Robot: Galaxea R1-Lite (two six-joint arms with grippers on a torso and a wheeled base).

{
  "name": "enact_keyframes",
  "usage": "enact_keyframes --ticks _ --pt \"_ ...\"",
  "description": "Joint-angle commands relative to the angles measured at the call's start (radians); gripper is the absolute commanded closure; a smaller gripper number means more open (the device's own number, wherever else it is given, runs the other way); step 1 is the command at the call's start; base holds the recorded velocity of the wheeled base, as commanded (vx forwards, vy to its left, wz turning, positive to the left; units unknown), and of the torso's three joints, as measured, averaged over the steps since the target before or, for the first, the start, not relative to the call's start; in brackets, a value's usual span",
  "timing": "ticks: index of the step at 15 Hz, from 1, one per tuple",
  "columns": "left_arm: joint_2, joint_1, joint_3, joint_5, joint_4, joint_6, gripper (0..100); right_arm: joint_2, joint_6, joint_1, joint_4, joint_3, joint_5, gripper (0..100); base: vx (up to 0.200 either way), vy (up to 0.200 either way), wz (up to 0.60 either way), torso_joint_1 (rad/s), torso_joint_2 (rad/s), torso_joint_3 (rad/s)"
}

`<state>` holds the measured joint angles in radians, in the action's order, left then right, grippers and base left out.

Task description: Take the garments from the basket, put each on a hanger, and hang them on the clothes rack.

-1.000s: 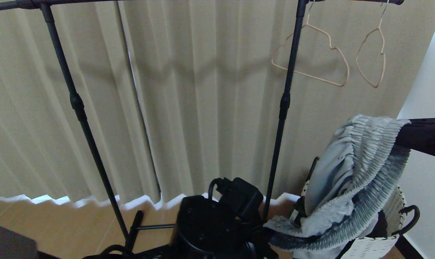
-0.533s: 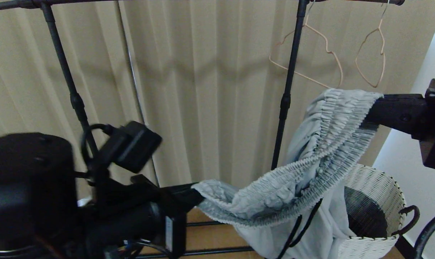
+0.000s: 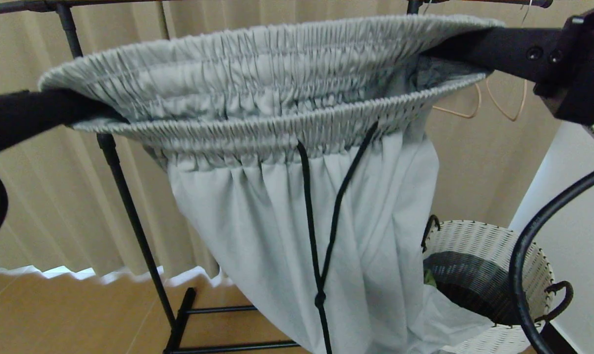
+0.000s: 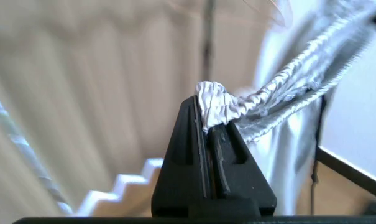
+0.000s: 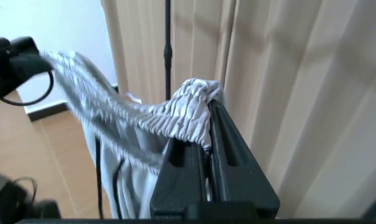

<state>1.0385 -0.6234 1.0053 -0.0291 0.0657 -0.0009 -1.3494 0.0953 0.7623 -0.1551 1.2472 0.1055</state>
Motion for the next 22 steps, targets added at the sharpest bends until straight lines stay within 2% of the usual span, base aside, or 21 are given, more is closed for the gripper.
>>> enact_keyframes --ticks 1,5,7,8,10,12,13,14,16,19,22 --pt "0.038 0.051 0.084 -0.002 -0.009 0.019 100 -0.054 -0.002 -0.005 0.0 0.074 -0.003 100 0.0 0.0 0.0 0.0 0.0 0.0" --pt "0.16 0.053 0.19 -0.003 -0.006 0.028 100 -0.094 -0.034 -0.077 0.002 0.138 -0.004 100 0.0 0.0 0.0 0.0 0.0 0.0" --pt "0.19 0.051 0.165 -0.005 -0.003 0.038 100 -0.094 -0.059 -0.115 0.002 0.101 -0.007 100 0.0 0.0 0.0 0.0 0.0 0.0" --pt "0.201 0.051 0.119 -0.005 0.002 0.062 100 -0.086 -0.078 -0.133 0.0 0.06 -0.01 100 0.0 0.0 0.0 0.0 0.0 0.0" --pt "0.215 0.05 0.033 -0.005 0.083 0.091 100 -0.071 -0.085 -0.152 0.0 0.004 -0.017 100 0.0 0.0 0.0 0.0 0.0 0.0" --pt "0.224 0.051 -0.062 -0.003 0.282 0.145 100 -0.05 -0.083 -0.159 0.0 -0.052 -0.024 100 0.0 0.0 0.0 0.0 0.0 0.0" --pt "0.229 0.051 -0.085 -0.003 0.319 0.171 100 -0.037 -0.083 -0.169 -0.001 -0.071 -0.024 100 0.0 0.0 0.0 0.0 0.0 0.0" --pt "0.225 0.051 -0.091 -0.002 0.312 0.191 100 -0.031 -0.085 -0.17 -0.009 -0.086 -0.023 100 0.0 0.0 0.0 0.0 0.0 0.0" --pt "0.238 0.051 -0.06 -0.003 0.217 0.197 100 -0.024 -0.091 -0.184 -0.063 -0.124 -0.026 100 0.0 0.0 0.0 0.0 0.0 0.0" --pt "0.273 0.051 0.029 -0.006 0.086 0.167 100 -0.013 -0.144 -0.209 -0.09 -0.15 -0.027 100 0.0 0.0 0.0 0.0 0.0 0.0" --pt "0.319 0.051 0.114 -0.011 0.04 0.137 100 -0.004 -0.152 -0.213 -0.115 -0.166 -0.026 100 0.0 0.0 0.0 0.0 0.0 0.0"
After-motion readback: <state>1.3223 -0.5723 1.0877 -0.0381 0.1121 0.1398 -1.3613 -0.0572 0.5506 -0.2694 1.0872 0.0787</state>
